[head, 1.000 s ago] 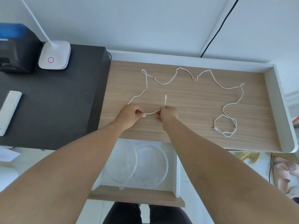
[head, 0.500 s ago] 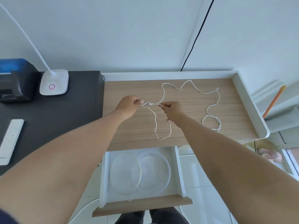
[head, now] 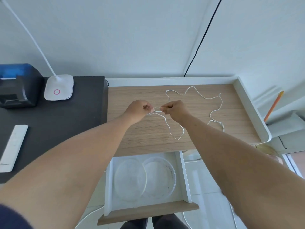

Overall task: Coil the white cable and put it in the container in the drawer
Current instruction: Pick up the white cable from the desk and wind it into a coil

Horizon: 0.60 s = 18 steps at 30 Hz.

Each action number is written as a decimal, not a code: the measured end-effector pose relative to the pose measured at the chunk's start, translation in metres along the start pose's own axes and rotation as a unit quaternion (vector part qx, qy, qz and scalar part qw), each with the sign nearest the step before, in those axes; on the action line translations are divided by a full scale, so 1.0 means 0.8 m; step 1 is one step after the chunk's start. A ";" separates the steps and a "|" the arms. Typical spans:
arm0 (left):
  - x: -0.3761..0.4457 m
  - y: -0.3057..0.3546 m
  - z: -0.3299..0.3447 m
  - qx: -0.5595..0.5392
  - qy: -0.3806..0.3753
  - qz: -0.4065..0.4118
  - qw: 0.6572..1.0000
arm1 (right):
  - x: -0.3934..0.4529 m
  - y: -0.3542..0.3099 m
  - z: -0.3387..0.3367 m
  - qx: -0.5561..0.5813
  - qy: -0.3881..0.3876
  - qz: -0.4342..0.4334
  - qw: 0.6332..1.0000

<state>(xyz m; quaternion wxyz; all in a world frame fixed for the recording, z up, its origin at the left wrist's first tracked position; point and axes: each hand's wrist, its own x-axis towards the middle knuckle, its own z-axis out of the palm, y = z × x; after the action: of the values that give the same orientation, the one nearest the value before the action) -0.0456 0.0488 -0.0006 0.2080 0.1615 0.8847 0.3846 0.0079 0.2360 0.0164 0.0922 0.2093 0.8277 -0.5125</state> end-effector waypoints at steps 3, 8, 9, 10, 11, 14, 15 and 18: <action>0.000 0.000 -0.002 0.011 0.014 0.018 1.000 | -0.001 -0.005 0.000 -0.005 -0.014 -0.002 1.000; -0.001 0.004 0.000 0.003 0.001 0.020 1.000 | -0.003 -0.012 0.001 -0.029 -0.028 -0.010 0.999; -0.001 0.005 0.000 -0.003 -0.003 0.017 1.000 | -0.003 -0.014 0.001 -0.031 -0.030 -0.011 0.999; -0.001 0.006 -0.001 -0.001 -0.003 0.016 1.000 | -0.003 -0.015 0.001 -0.033 -0.030 -0.011 0.999; -0.001 0.007 -0.002 0.006 -0.001 0.016 1.000 | -0.004 -0.016 0.000 -0.036 -0.032 -0.011 0.999; -0.001 0.009 -0.014 0.020 0.024 0.009 0.999 | -0.006 -0.015 -0.007 -0.059 -0.035 0.003 0.998; 0.000 0.007 -0.021 0.015 0.036 -0.002 0.999 | -0.007 -0.013 -0.012 -0.060 -0.033 0.013 0.998; 0.000 -0.002 -0.041 -0.017 0.063 -0.056 0.996 | -0.012 0.000 -0.028 -0.026 -0.021 0.044 0.998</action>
<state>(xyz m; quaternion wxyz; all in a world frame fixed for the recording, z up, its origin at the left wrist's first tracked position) -0.0622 0.0275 0.0187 0.1761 0.0842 0.8969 0.3967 0.0182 0.2535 0.0304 0.1375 0.2324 0.8286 -0.4903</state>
